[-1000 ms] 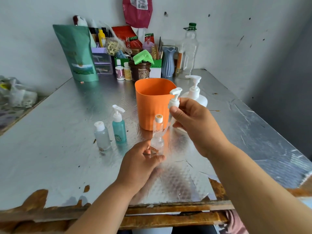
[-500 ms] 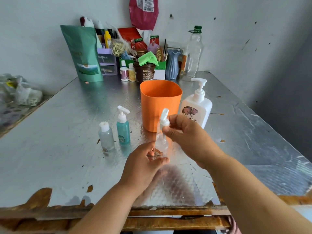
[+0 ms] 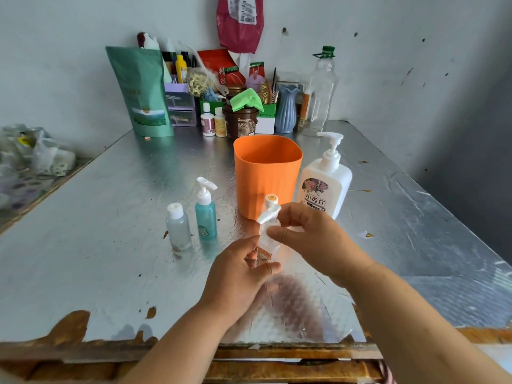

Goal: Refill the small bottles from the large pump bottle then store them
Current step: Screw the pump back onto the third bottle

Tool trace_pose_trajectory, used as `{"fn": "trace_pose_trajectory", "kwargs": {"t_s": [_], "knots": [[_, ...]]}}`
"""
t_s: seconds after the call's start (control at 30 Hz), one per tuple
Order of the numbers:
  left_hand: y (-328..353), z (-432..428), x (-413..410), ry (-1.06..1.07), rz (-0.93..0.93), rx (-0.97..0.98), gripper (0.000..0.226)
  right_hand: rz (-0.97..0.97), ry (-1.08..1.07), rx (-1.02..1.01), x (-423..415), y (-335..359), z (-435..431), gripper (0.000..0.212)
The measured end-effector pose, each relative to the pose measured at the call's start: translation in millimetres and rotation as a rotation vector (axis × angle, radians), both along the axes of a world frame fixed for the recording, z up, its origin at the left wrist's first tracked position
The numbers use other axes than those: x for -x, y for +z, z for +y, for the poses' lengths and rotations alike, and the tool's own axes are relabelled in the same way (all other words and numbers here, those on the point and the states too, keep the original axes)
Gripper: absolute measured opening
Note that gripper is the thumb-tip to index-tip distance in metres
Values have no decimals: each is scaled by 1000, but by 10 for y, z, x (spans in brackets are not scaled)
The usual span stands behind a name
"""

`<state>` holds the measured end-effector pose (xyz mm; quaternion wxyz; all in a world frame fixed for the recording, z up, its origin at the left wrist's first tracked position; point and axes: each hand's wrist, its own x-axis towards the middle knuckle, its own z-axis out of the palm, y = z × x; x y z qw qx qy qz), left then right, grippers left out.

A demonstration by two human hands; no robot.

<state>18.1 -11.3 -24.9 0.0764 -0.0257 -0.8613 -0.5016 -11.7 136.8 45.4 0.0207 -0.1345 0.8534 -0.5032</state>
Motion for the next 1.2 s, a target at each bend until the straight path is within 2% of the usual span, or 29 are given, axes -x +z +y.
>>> {"fn": "trace_pose_trajectory", "kwargs": {"t_s": [0.13, 0.27, 0.4, 0.47, 0.57, 0.67, 0.8, 0.93, 1.03, 1.13, 1.2], "knots": [[12, -3, -13, -8, -11, -6, 29, -49, 31, 15, -12, 35, 11, 21], [0, -12, -7, -7, -7, -5, 29, -31, 16, -29, -19, 20, 4, 17], [3, -18, -1, -23, -2, 8, 31, -93, 13, 30, -20, -44, -26, 35], [-2, -12, 11, -11, 4, 20, 25, -112, 63, 78, -15, -70, -22, 32], [-23, -10, 18, 1, -1, 17, 28, -105, -4, 78, -9, -101, -30, 21], [-25, -11, 17, -7, -5, 23, 37, -118, -9, 128, -13, -110, -44, 27], [-30, -15, 22, 1, 7, 4, 37, -109, 43, 102, -31, -119, -65, 20], [-28, -17, 16, -10, -1, -2, 34, -127, 26, 161, -49, -142, -88, 34], [-31, -15, 18, 5, -7, -32, 30, -111, 19, 173, -72, -157, -91, 20], [-25, -7, 14, -1, -6, -30, 35, -129, -32, 181, -72, -167, -70, 25], [-26, -10, 17, 1, -3, -29, 36, -150, 11, 204, -82, -154, -67, 27]]}}
